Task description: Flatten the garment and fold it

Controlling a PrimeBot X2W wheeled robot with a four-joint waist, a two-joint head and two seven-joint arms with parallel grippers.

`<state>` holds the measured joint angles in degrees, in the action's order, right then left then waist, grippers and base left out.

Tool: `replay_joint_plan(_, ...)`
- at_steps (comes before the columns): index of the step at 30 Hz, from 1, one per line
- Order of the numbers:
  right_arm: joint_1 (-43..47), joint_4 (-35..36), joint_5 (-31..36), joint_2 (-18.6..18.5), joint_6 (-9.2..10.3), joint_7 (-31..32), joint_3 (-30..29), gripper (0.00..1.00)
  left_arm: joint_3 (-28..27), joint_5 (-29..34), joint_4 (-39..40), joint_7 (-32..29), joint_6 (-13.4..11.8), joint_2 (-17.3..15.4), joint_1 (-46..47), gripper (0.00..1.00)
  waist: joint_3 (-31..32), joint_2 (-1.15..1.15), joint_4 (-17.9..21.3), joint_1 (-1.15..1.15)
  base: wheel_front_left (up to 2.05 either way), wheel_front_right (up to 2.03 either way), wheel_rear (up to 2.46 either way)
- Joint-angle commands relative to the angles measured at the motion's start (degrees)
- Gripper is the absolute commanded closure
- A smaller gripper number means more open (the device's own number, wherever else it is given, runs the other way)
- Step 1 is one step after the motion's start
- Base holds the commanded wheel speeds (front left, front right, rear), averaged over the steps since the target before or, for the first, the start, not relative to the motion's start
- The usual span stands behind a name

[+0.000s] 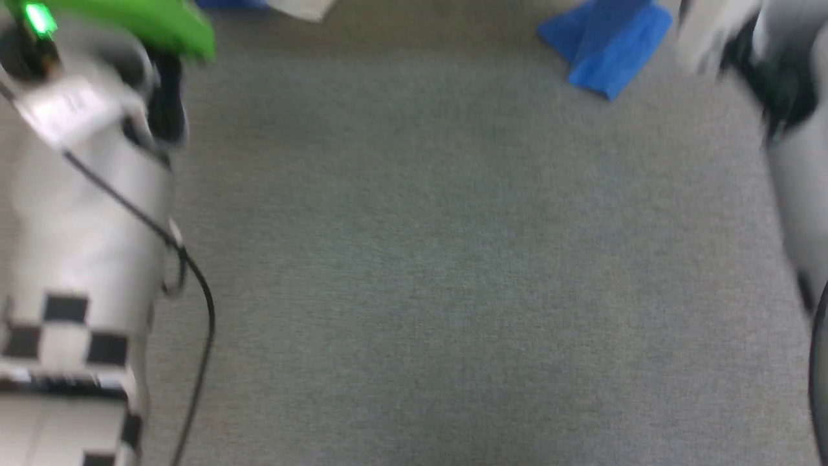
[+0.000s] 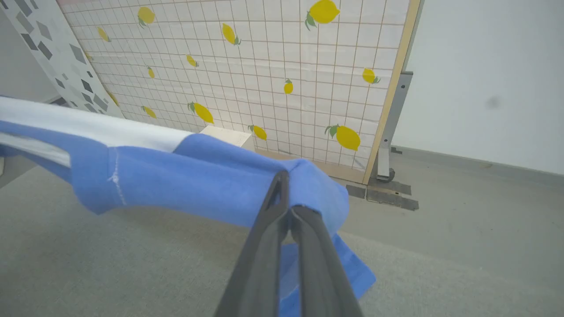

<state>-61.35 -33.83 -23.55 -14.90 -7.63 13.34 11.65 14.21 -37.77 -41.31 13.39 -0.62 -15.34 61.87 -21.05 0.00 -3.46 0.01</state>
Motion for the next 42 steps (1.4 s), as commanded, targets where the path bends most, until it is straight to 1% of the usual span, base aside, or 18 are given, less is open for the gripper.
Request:
replay_joint_plan(1,3.86,0.82,-1.13,-1.28,0.14,-0.44,-0.51,1.0,-1.06,-0.5,0.69,0.78,-0.54,-1.25,-3.52,1.0,7.92,0.0,-3.49,-0.01,0.0,0.0,0.0)
replay_joint_plan(3,11.28,3.34,-3.38,-1.46,0.14,-0.82,-1.3,1.0,-2.15,-1.51,3.65,1.06,-1.18,-1.3,-10.54,1.0,10.96,0.0,-3.65,-0.01,0.0,0.0,0.0)
replay_joint_plan(4,20.88,7.03,-4.74,-1.56,0.14,-0.41,-2.34,1.0,-3.92,-3.19,9.01,1.22,-2.95,-1.18,-20.72,1.0,14.12,0.0,-3.45,-0.01,0.0,0.0,0.0)
replay_joint_plan(7,30.93,10.74,-5.28,-1.07,0.14,0.84,-4.87,1.0,-4.92,-5.03,15.17,0.36,-5.52,-0.65,-32.73,1.0,17.24,0.0,-3.08,-0.01,0.0,0.0,0.0)
replay_joint_plan(9,36.89,12.79,-5.75,0.21,0.14,2.0,-7.68,1.0,-4.87,-5.34,19.24,-0.63,-7.69,-0.52,-40.3,1.0,19.0,0.0,-2.67,-0.01,0.0,0.0,0.0)
replay_joint_plan(12,45.53,16.26,-4.09,1.76,0.14,4.02,-11.76,1.0,-4.58,-5.91,25.09,-2.61,-11.09,-0.12,-51.17,1.0,21.31,0.0,-2.42,-0.01,0.0,0.0,0.0)
replay_joint_plan(16,55.17,21.13,0.21,3.77,0.14,8.69,-15.88,1.0,-4.54,-7.04,30.0,-5.85,-14.68,-0.21,-61.61,1.0,23.5,0.0,-2.18,-0.01,0.0,0.0,0.0)
replay_joint_plan(22,65.6,27.74,7.17,6.52,0.14,17.55,-19.81,1.0,-2.66,-7.75,31.6,-12.7,-18.59,-1.33,-70.68,1.0,24.13,0.0,-2.1,-0.01,0.0,0.0,0.0)
replay_joint_plan(25,68.69,29.93,9.89,7.41,0.14,21.41,-20.33,1.0,-1.49,-7.68,30.81,-15.35,-19.61,-1.85,-72.34,1.0,23.75,0.0,-2.15,-0.01,0.0,0.0,0.0)
replay_joint_plan(29,70.46,30.7,11.57,8.7,0.14,24.52,-19.71,1.0,-0.15,-8.25,28.73,-17.99,-19.68,-1.53,-72.4,1.0,22.93,0.0,-1.97,-0.01,0.0,0.0,0.0)
replay_joint_plan(30,70.4,29.23,12.57,9.21,0.14,25.71,-18.49,1.0,0.21,-9.06,26.62,-19.05,-19.13,-0.95,-71.35,1.0,22.25,0.0,-1.77,-0.01,0.0,0.0,0.0)
replay_joint_plan(32,70.18,27.98,12.92,9.5,0.14,26.48,-17.92,1.0,0.33,-9.53,25.4,-19.64,-18.8,-0.7,-70.68,1.0,21.88,0.0,-1.62,-0.01,0.0,0.0,0.0)
replay_joint_plan(33,69.94,27.31,13.04,9.67,0.14,26.72,-17.72,1.0,0.38,-9.66,24.68,-19.65,-18.52,-0.55,-70.11,0.93,21.67,0.0,-1.61,-0.01,0.0,0.0,0.0)
replay_joint_plan(34,69.69,26.79,13.12,9.81,0.14,26.78,-17.52,1.0,0.26,-9.86,24.08,-19.52,-18.25,-0.41,-69.57,0.05,21.55,0.0,-1.56,-0.01,0.0,0.0,0.0)
replay_joint_plan(35,69.38,26.58,12.88,10.02,0.14,26.44,-17.47,0.96,0.12,-10.14,23.64,-19.56,-17.98,-0.38,-69.18,0.0,21.44,0.0,-1.47,-0.01,0.0,0.0,0.0)
replay_joint_plan(36,69.17,26.52,12.83,10.09,0.14,26.14,-17.25,0.31,-0.03,-10.34,23.44,-19.67,-17.83,-0.46,-68.93,0.0,21.39,0.0,-1.39,-0.01,0.0,0.0,0.0)
replay_joint_plan(37,68.93,26.62,12.6,10.14,0.14,25.81,-17.08,0.0,-0.36,-10.67,23.43,-19.82,-17.73,-0.63,-68.71,0.0,21.36,0.0,-1.28,-0.01,0.0,0.0,0.0)
replay_joint_plan(42,68.59,29.67,10.57,9.77,0.14,24.92,-18.25,0.0,-2.36,-11.44,26.65,-20.38,-18.31,-2.73,-68.75,0.0,21.67,0.0,-1.14,-0.01,0.0,0.0,0.0)
